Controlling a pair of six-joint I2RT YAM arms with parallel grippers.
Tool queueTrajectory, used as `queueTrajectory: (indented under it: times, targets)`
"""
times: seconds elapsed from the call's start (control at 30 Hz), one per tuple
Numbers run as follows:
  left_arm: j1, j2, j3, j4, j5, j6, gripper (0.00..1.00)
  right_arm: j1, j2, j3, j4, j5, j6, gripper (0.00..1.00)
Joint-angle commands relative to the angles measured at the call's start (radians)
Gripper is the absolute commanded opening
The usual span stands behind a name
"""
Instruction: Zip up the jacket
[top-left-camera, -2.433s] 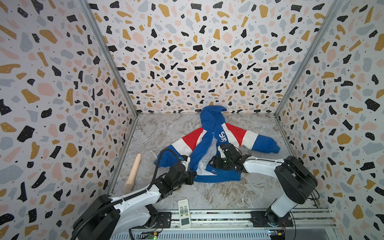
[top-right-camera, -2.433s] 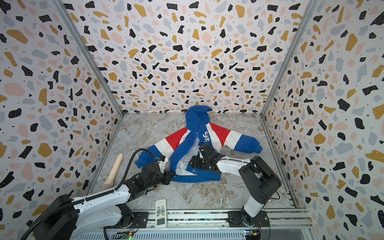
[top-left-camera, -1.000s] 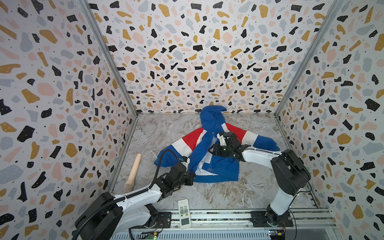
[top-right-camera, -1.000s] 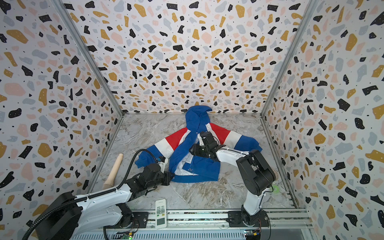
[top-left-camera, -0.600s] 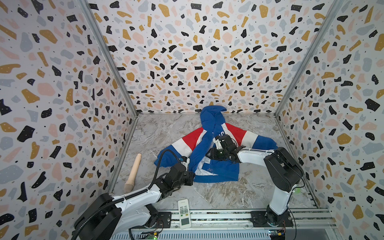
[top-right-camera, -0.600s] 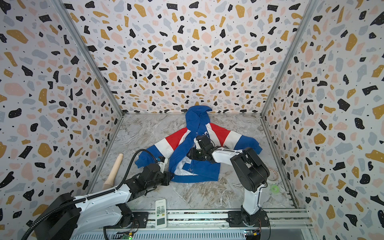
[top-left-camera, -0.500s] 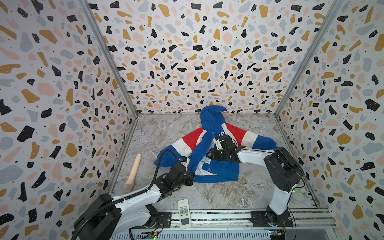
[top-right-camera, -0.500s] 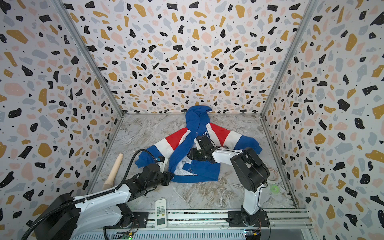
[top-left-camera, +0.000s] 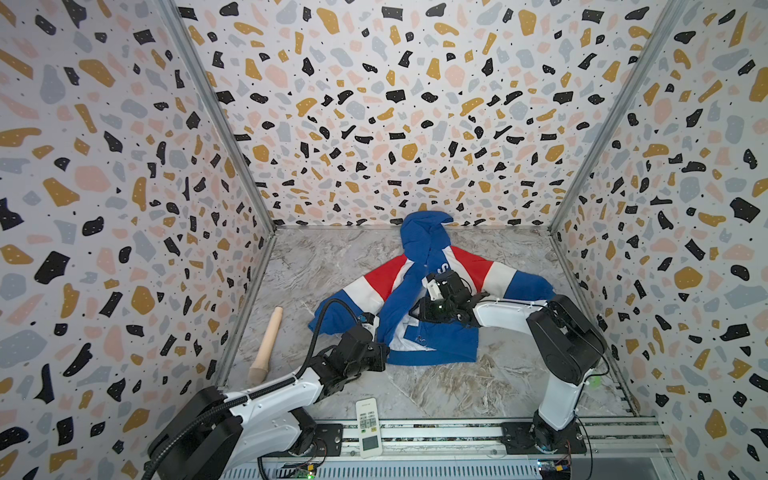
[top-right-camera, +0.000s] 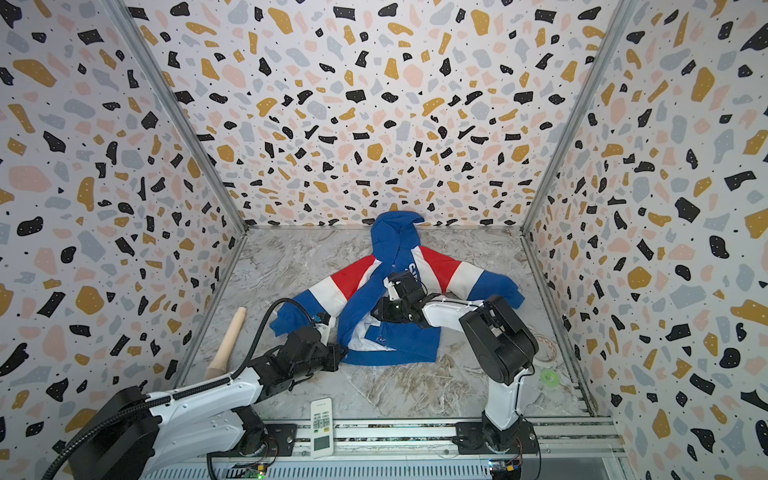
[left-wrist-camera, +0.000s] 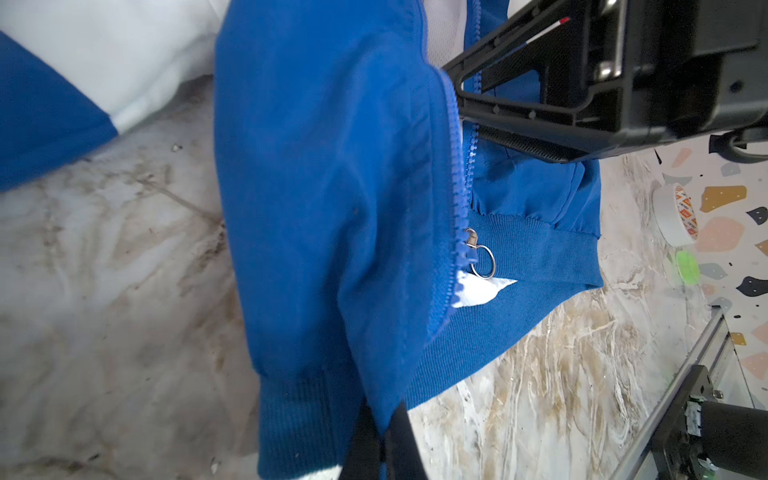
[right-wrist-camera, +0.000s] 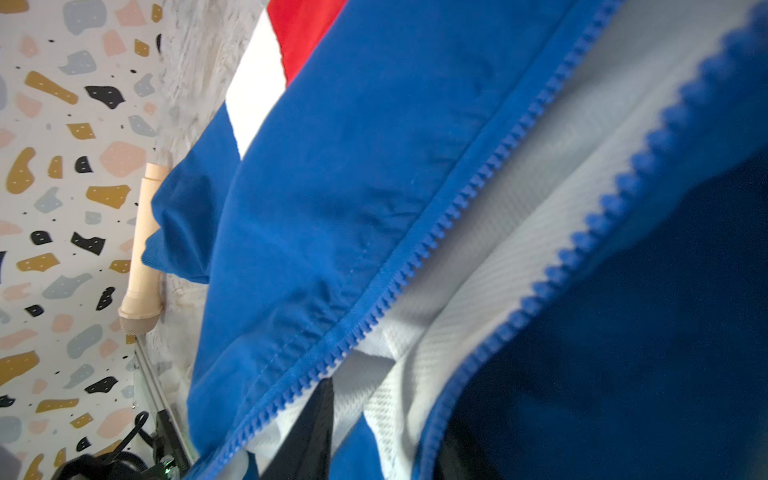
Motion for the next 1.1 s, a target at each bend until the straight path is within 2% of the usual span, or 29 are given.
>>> queueTrajectory:
  times: [0.0,0.1,0.2,0.27,0.4,0.5,0.63,0.73,0.83,0.97,1.07]
  targets:
    - [0.006,-0.004,0.025,0.004,-0.008,0.013,0.0,0.008,-0.013,-0.035,0.047,-0.054,0.021,0.37]
    - [0.006,0.005,0.019,0.014,-0.007,0.011,0.0,0.009,-0.002,-0.043,0.038,-0.055,0.018,0.37]
    - [0.006,0.023,0.01,0.035,-0.007,0.004,0.0,0.018,-0.002,-0.074,0.052,-0.074,0.018,0.33]
    - [0.006,0.041,0.004,0.053,-0.006,-0.003,0.0,0.012,-0.02,-0.137,0.105,-0.118,0.032,0.21]
    - [0.006,0.089,-0.017,0.112,0.003,-0.029,0.0,-0.024,-0.093,-0.299,0.168,-0.129,0.059,0.01]
    - [0.006,0.143,-0.017,0.173,0.011,-0.05,0.0,-0.091,-0.183,-0.419,0.167,-0.113,0.057,0.0]
    - [0.004,0.259,0.017,0.248,-0.02,-0.099,0.0,-0.269,-0.324,-0.508,0.123,-0.1,0.02,0.0]
    - [0.004,0.404,0.07,0.362,-0.02,-0.156,0.0,-0.389,-0.361,-0.449,0.014,-0.062,-0.069,0.0]
    - [0.006,0.564,0.168,0.487,0.015,-0.229,0.0,-0.463,-0.331,-0.341,-0.076,-0.049,-0.156,0.0]
    - [0.034,0.696,0.355,0.461,-0.004,-0.216,0.0,-0.536,-0.29,-0.198,-0.163,-0.07,-0.23,0.0]
    - [0.098,0.711,0.424,0.433,-0.026,-0.209,0.0,-0.569,-0.305,-0.113,-0.266,-0.042,-0.282,0.0]
